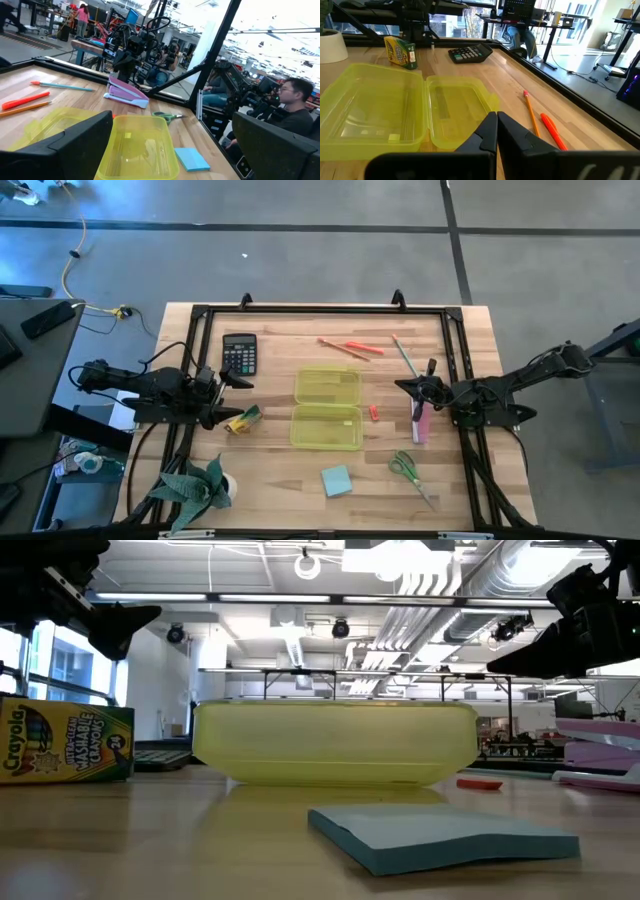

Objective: Pack school essentials

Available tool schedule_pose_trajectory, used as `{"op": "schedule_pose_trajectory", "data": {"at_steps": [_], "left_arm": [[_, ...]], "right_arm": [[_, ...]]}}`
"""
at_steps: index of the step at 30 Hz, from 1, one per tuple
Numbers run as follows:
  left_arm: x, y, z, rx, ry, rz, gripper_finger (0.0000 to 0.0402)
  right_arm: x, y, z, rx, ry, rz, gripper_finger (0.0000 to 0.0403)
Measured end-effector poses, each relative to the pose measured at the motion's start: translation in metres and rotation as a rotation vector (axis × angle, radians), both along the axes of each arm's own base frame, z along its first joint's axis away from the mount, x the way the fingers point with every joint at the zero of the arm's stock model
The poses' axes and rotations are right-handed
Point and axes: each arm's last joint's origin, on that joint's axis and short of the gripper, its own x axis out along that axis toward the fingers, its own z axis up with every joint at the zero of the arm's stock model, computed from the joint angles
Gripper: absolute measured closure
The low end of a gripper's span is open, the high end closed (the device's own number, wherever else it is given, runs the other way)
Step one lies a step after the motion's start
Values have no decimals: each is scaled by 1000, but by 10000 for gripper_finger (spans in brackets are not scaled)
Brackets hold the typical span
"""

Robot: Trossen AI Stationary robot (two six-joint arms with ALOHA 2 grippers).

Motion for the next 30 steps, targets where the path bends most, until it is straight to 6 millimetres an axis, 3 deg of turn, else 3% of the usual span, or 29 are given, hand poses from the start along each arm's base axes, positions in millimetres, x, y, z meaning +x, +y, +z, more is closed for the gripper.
{"op": "schedule_pose_trajectory", "data": {"at_steps": [30], "left_arm": [[0,1,2,-3,-19,17,3]], "right_arm": [[0,0,0,0,0,0,403]]}}
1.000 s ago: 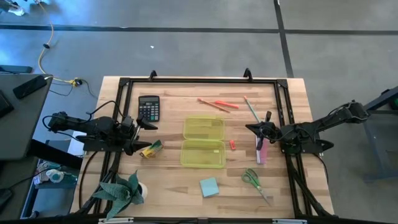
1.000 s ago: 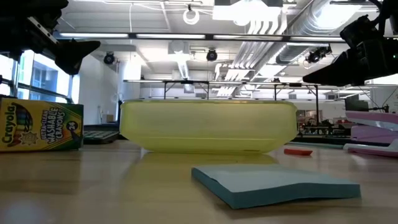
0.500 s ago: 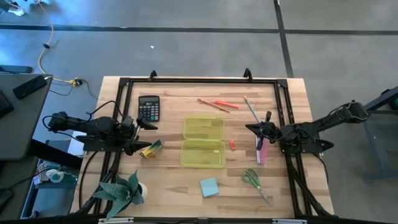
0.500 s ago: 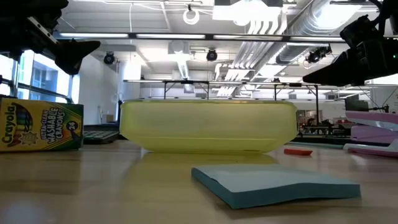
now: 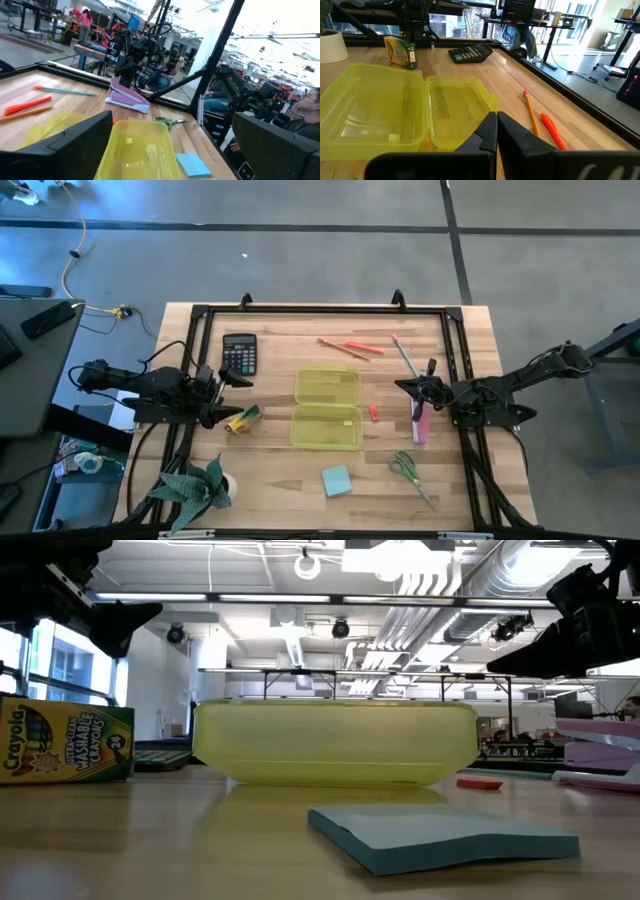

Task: Pack school essentials
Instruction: Put the orange crayon box into the yellow supply box

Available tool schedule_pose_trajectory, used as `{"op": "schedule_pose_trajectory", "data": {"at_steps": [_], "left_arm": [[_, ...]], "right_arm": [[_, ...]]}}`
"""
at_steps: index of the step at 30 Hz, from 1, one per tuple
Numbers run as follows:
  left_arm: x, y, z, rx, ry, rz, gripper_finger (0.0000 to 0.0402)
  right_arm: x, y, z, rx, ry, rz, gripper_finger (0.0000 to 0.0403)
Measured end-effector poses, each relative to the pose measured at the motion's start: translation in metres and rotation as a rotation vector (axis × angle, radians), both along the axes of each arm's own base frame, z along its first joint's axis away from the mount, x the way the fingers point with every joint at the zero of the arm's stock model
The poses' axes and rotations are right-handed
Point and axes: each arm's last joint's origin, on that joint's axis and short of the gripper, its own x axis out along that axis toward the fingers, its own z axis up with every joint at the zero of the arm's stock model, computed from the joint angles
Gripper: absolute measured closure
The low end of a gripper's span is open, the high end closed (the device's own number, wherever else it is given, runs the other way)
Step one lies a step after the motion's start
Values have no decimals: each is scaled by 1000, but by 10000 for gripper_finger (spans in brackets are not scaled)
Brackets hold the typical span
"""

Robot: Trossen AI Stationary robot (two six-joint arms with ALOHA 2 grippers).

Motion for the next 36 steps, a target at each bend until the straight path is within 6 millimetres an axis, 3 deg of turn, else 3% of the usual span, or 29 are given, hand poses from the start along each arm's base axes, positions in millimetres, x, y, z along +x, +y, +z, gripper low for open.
{"op": "schedule_pose_trajectory", "data": {"at_steps": [25,36], "left_arm": [[0,0,0,3,-3,0,3],[0,0,0,188,-2,25,3]], "right_arm": [[0,0,0,0,0,0,403],[0,0,0,0,0,0,403]]}}
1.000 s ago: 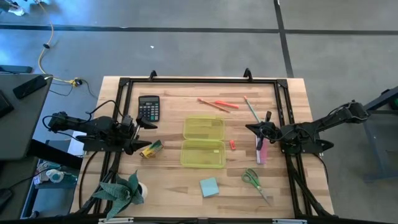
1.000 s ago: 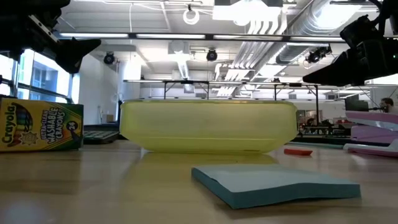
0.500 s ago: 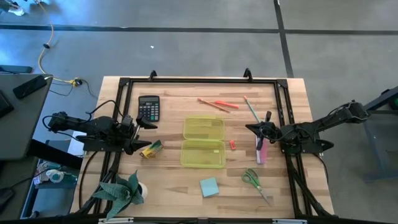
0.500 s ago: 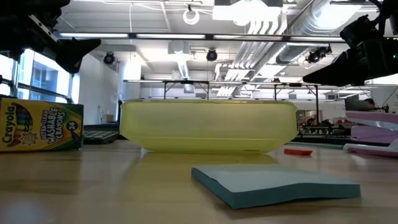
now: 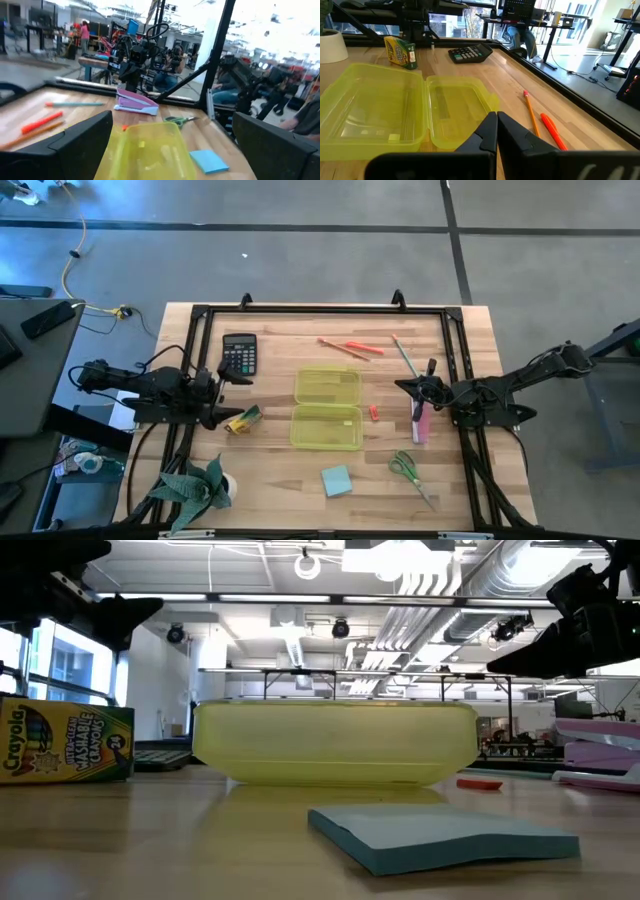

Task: Pack school essentials
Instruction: Put the orange crayon box into the yellow supply box

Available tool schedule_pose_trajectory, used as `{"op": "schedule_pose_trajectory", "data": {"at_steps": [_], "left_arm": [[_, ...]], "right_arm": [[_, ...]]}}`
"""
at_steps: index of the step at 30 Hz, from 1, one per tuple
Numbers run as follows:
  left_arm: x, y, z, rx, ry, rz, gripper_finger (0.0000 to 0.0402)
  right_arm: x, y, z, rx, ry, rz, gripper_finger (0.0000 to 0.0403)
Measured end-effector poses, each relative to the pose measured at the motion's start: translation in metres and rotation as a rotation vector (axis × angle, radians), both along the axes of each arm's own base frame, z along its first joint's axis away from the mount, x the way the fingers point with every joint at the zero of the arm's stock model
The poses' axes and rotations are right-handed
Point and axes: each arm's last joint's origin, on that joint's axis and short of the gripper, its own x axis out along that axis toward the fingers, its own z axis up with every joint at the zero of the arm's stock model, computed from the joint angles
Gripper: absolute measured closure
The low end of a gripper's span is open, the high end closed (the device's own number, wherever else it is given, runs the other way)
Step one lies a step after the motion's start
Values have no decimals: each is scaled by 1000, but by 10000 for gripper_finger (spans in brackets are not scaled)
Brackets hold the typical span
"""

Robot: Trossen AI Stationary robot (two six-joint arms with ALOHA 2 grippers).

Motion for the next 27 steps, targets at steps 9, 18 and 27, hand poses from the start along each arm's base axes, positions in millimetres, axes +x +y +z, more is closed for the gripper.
{"op": "schedule_pose_trajectory", "data": {"at_steps": [9,18,27], "left_arm": [[0,1,0,54,1,24,3],[0,1,0,55,1,25,3],[0,1,0,62,1,27,3]], "right_arm": [[0,0,0,0,0,0,403],[0,0,0,0,1,0,403],[0,0,0,-1,1,0,403]]}}
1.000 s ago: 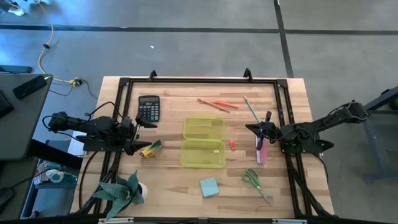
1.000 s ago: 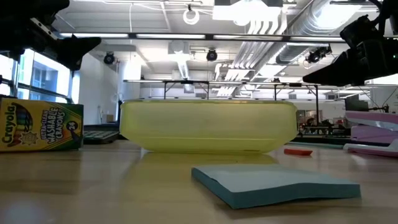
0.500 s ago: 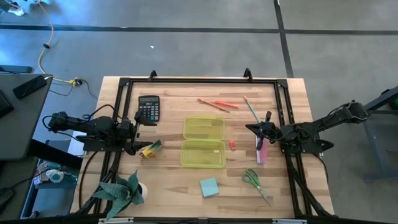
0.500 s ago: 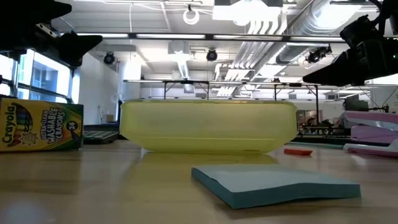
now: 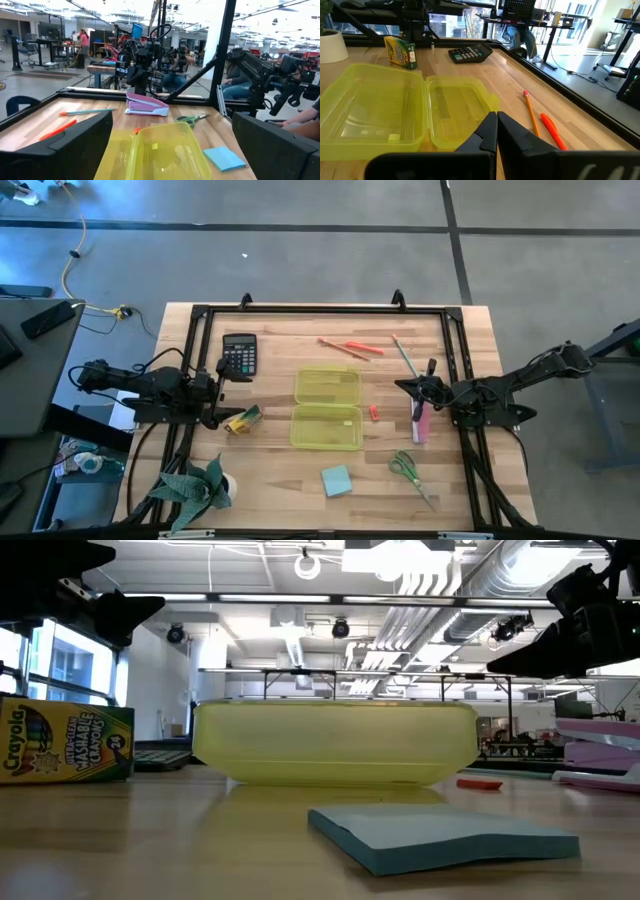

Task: Pack school essentials
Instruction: Put the orange crayon box into the yellow supply box

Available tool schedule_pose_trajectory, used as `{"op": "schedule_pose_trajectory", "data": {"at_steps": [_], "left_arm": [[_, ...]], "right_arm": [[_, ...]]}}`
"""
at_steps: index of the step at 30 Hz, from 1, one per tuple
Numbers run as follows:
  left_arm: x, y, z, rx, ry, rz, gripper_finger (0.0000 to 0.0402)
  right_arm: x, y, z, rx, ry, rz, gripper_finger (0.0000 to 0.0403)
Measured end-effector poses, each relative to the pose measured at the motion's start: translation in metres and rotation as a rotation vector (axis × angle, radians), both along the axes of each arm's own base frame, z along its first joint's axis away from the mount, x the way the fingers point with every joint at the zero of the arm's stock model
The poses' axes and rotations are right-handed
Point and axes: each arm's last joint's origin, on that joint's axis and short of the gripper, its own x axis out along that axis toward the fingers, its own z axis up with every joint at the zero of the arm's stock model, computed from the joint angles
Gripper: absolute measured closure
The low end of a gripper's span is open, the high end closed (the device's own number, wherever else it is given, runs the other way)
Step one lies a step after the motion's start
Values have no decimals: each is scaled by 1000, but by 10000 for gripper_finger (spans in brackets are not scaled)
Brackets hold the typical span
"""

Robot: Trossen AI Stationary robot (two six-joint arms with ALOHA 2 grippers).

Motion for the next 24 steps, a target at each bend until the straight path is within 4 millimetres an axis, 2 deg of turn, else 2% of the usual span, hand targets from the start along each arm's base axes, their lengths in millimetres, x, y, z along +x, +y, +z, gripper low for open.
{"op": "schedule_pose_trajectory", "data": {"at_steps": [24], "left_arm": [[-1,0,6,23,-59,-10,3]], "right_arm": [[0,0,0,0,0,0,403]]}}
